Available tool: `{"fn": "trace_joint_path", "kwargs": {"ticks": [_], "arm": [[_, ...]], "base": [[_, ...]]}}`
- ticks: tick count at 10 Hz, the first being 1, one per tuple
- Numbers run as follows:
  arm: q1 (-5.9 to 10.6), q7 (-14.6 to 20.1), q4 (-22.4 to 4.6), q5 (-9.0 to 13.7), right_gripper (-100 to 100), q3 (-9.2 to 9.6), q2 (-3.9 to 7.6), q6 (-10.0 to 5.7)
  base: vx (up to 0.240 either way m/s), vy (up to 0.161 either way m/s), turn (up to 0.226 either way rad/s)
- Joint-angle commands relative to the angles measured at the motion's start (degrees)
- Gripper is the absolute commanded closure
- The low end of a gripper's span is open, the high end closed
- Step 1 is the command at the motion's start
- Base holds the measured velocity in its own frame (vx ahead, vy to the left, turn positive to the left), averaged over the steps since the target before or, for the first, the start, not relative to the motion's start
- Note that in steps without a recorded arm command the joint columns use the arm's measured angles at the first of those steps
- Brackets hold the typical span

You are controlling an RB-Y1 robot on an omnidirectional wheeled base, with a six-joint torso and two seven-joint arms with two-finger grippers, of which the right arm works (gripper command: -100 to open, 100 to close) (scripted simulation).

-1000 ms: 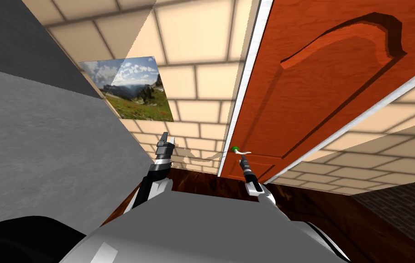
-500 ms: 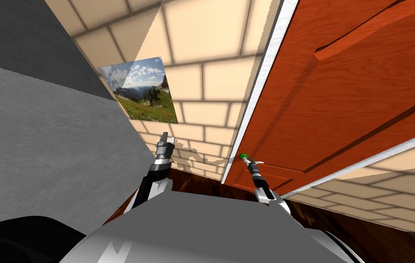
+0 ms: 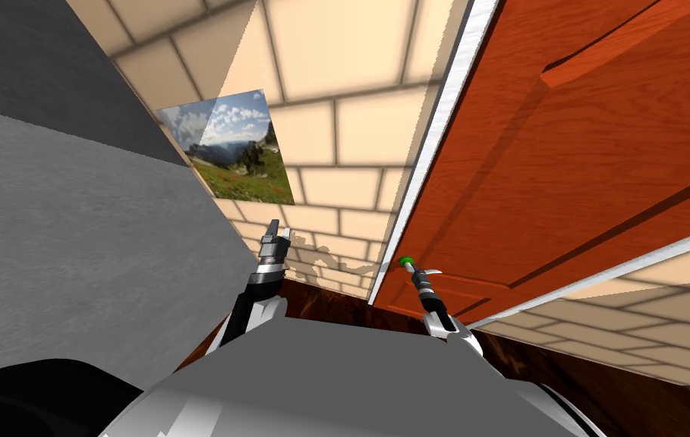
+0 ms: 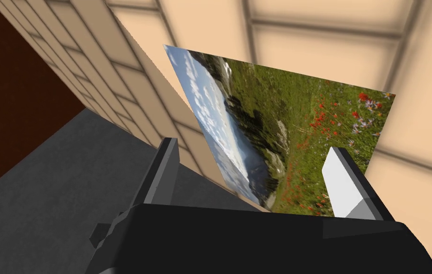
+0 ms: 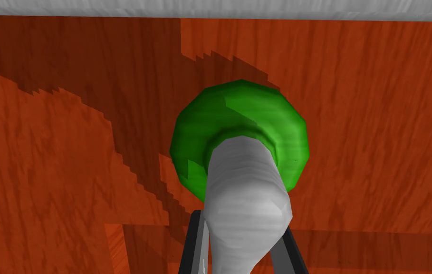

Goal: Pull the door open

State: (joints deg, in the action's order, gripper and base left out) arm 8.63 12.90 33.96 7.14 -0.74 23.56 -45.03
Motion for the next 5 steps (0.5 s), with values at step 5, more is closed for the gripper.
{"fn": "trace_joint_path", "kwargs": {"ticks": [5], "arm": [[-1.15, 2.0, 0.4, -0.8, 100, 1.68, 1.33, -1.46]], "base": [[-0.091, -0.031, 0.056]]}}
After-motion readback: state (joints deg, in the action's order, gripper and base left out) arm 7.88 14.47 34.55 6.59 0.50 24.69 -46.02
